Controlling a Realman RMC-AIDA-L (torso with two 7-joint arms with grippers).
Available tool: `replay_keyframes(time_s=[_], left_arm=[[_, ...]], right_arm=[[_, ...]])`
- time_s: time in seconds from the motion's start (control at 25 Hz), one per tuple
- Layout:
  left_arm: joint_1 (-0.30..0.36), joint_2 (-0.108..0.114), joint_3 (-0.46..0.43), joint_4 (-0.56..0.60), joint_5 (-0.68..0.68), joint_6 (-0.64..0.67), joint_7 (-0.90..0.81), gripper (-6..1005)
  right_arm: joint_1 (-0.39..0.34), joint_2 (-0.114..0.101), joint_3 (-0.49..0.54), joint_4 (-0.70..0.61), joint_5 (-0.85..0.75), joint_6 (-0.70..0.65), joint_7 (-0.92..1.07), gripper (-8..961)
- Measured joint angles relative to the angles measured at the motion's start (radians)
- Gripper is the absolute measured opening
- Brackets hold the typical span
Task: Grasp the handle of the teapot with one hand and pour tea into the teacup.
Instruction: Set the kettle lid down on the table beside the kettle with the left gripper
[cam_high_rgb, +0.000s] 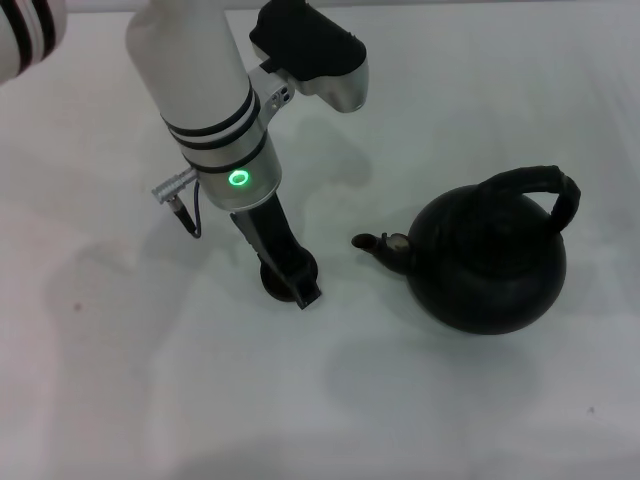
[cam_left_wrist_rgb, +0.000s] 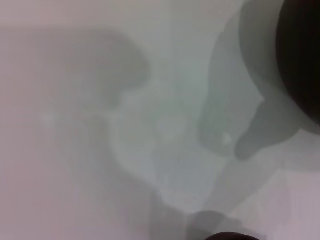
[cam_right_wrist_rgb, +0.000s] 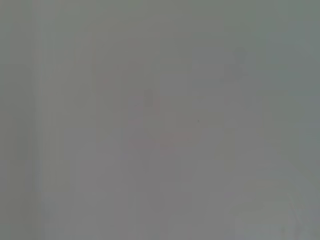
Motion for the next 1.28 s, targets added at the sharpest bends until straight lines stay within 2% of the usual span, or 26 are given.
replay_keyframes(time_s=[0.4, 0.6, 0.96, 1.28], left_arm=[[0.002, 0.000, 0.029, 0.001, 0.000, 0.000, -0.014, 745], [0.002, 0.000, 0.029, 0.015, 0.000, -0.003, -0.014, 863], [0.008, 0.003, 0.029, 0.035, 0.000, -0.019, -0.014, 861], [0.067, 0.008, 0.028, 0.097, 0.009, -0.078, -0.014, 860]], right_arm=[[-0.001, 0.000, 0.000, 0.000, -0.001, -0.001, 0.000, 757], [-0.004, 0.000, 0.000, 0.002, -0.001, -0.002, 0.000, 757], [-0.006, 0.000, 0.000, 0.002, -0.002, -0.002, 0.000, 757], [-0.006, -0.001, 0.000, 0.001, -0.001, -0.002, 0.000, 757]])
